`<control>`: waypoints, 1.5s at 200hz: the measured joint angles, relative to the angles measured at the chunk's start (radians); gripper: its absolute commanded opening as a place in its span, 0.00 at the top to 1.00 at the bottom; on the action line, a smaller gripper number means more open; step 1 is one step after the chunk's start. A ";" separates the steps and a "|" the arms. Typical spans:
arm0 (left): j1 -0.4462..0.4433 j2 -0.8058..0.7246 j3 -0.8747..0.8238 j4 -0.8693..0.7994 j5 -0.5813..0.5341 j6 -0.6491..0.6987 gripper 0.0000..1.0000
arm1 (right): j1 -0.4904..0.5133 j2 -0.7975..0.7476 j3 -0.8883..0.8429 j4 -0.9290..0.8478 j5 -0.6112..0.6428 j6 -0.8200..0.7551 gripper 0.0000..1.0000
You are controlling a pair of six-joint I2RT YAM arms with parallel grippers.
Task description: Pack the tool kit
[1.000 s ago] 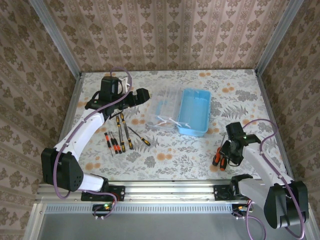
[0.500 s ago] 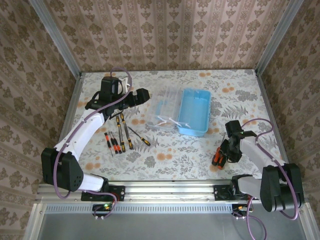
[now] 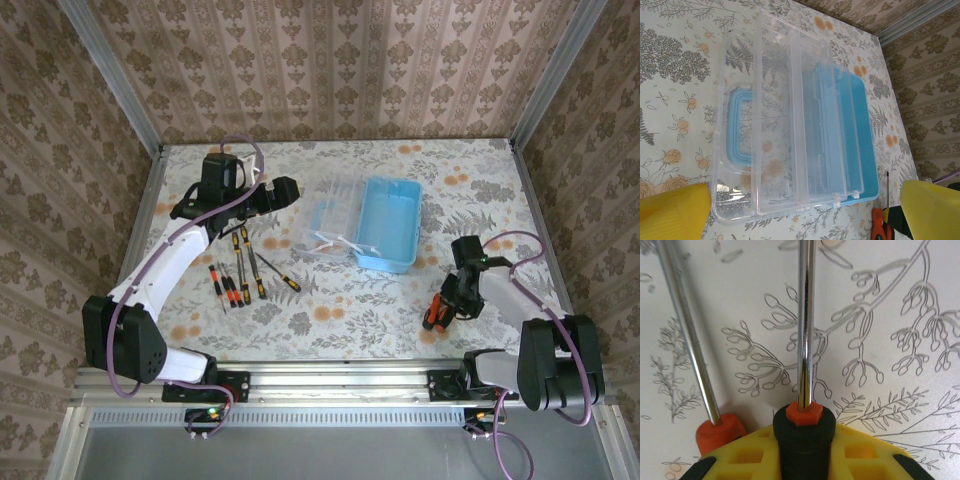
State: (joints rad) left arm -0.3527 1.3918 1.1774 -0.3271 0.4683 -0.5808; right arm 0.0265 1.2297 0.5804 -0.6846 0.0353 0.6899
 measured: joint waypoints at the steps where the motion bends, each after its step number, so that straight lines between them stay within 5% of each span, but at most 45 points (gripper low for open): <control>1: 0.000 0.000 0.000 0.000 0.000 0.000 0.02 | 0.000 0.000 0.001 0.000 0.000 0.000 0.80; 145: 0.000 0.000 -0.005 0.002 0.000 0.000 0.02 | -0.003 -0.067 0.100 -0.039 0.085 -0.066 0.82; 172: 0.000 0.000 -0.008 0.012 0.005 -0.003 0.01 | 0.068 -0.066 0.217 -0.076 0.089 -0.067 0.82; 223: -0.037 0.063 -0.035 0.151 0.163 -0.056 0.00 | 0.247 0.238 0.626 -0.026 0.070 -0.112 0.82; 300: -0.126 0.083 -0.116 0.407 0.344 -0.172 0.00 | 0.260 0.604 0.835 0.032 -0.016 -0.155 0.79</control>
State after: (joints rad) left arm -0.4786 1.4746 1.0611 0.0799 0.8124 -0.7525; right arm 0.2867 1.8339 1.4151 -0.6529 0.0193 0.5350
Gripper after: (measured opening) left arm 0.999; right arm 0.213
